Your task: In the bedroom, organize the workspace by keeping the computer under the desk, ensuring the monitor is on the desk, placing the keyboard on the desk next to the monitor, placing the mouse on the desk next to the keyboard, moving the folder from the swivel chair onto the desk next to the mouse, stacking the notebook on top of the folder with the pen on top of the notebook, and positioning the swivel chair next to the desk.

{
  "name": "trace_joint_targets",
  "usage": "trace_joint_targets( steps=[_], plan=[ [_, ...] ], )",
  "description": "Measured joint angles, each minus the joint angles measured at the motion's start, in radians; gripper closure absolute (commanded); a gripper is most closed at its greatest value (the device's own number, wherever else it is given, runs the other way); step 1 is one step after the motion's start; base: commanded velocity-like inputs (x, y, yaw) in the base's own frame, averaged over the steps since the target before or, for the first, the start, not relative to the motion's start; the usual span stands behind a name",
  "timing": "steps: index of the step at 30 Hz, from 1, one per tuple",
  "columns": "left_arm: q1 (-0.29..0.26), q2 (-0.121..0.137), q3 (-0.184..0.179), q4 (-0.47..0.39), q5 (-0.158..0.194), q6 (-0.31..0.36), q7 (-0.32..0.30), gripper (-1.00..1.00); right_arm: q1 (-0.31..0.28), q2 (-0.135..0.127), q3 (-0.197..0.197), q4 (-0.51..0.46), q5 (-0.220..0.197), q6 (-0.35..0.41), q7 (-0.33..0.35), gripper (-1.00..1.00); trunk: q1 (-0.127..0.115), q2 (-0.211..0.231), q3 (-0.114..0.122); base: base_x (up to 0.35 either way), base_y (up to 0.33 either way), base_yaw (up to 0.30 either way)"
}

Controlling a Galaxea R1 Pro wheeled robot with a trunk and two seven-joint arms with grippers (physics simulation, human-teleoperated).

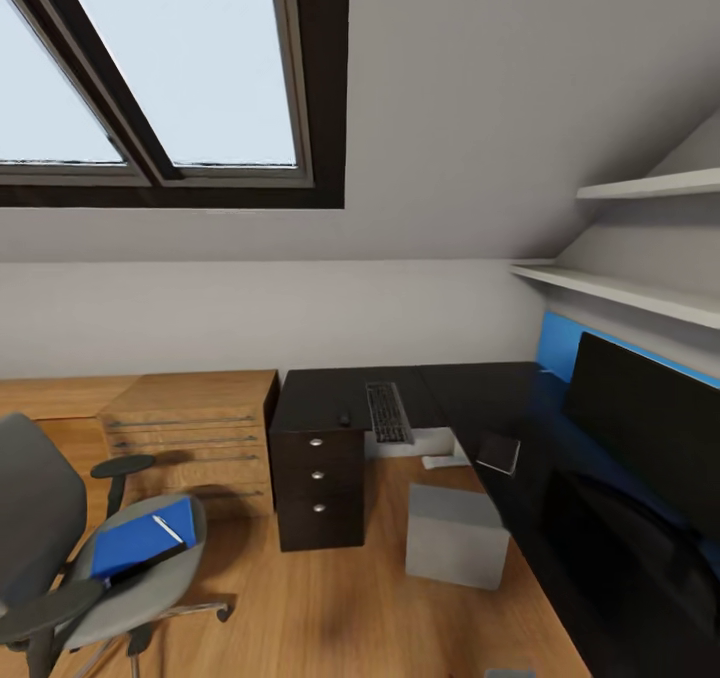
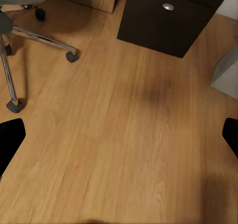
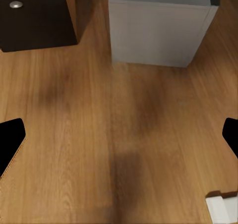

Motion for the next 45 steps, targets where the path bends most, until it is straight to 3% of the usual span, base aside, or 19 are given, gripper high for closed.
trace_joint_targets(
  steps=[13,21,25,36,45],
  plan=[
    [0.000,0.000,-0.001,0.000,0.000,0.000,0.000,-1.00,0.000,0.000,0.000,0.001,0.000,0.000,0.000,-1.00,0.000,0.000,0.000,0.302,0.057,0.000],
    [0.000,-0.001,0.000,0.000,0.000,0.000,-0.003,-1.00,0.000,0.000,0.000,0.000,0.000,-0.001,0.001,-1.00,0.001,0.000,0.000,0.037,0.004,0.000],
    [0.000,0.000,0.000,0.000,0.001,0.004,-0.003,-1.00,0.000,-0.002,0.001,0.009,0.001,-0.061,0.003,-1.00,0.001,0.000,0.000,0.044,0.000,0.000],
    [0.000,0.000,0.001,0.000,0.002,0.008,-0.003,-1.00,0.000,0.000,0.001,0.011,0.000,-0.062,0.001,-1.00,0.000,0.000,0.000,0.295,0.000,0.000],
    [0.000,0.000,0.001,0.000,0.002,0.008,-0.002,-1.00,0.000,-0.002,0.001,0.011,0.000,-0.062,0.001,-1.00,0.001,0.000,0.000,0.049,0.000,0.000]
  ],
)
